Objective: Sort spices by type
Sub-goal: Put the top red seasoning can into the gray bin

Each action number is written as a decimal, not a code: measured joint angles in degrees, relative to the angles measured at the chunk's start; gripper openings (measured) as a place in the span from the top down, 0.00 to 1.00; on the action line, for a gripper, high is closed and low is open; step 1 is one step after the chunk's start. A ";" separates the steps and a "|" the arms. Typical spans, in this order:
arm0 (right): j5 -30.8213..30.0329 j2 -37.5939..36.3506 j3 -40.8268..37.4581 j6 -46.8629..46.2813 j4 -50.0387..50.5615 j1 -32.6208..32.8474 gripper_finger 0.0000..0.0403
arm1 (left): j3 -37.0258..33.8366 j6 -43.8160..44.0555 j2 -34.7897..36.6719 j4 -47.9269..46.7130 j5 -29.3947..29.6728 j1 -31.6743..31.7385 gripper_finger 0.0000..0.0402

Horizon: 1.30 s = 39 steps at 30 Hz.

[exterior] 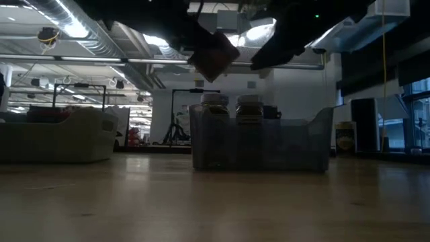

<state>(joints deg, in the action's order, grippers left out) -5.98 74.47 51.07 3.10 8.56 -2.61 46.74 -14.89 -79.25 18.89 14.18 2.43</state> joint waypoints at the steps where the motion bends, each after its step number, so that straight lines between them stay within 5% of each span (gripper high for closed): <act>1: -0.01 -0.39 0.00 -0.04 0.63 0.00 0.30 | 0.00 0.00 1.01 -1.60 1.66 -0.54 0.59; 10: -0.02 -0.36 -0.15 0.10 2.64 0.00 0.30 | -0.57 4.05 10.33 -16.90 16.48 -6.75 0.59; 22: -0.02 -0.36 -0.15 0.16 1.88 -0.02 0.30 | -0.52 21.98 21.27 -42.35 23.05 -14.49 0.59; 31: -0.02 -0.36 -0.15 0.10 1.78 -0.04 0.30 | -0.55 38.55 23.00 -61.62 28.63 -21.45 0.59; 39: -0.02 -0.36 -0.15 -0.01 1.80 -0.02 0.30 | -7.34 50.79 23.35 -63.29 40.14 -31.29 0.59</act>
<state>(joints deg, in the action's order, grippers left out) -6.00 74.11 50.92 3.09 10.37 -2.63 39.40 35.90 -55.90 -44.40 54.32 -28.86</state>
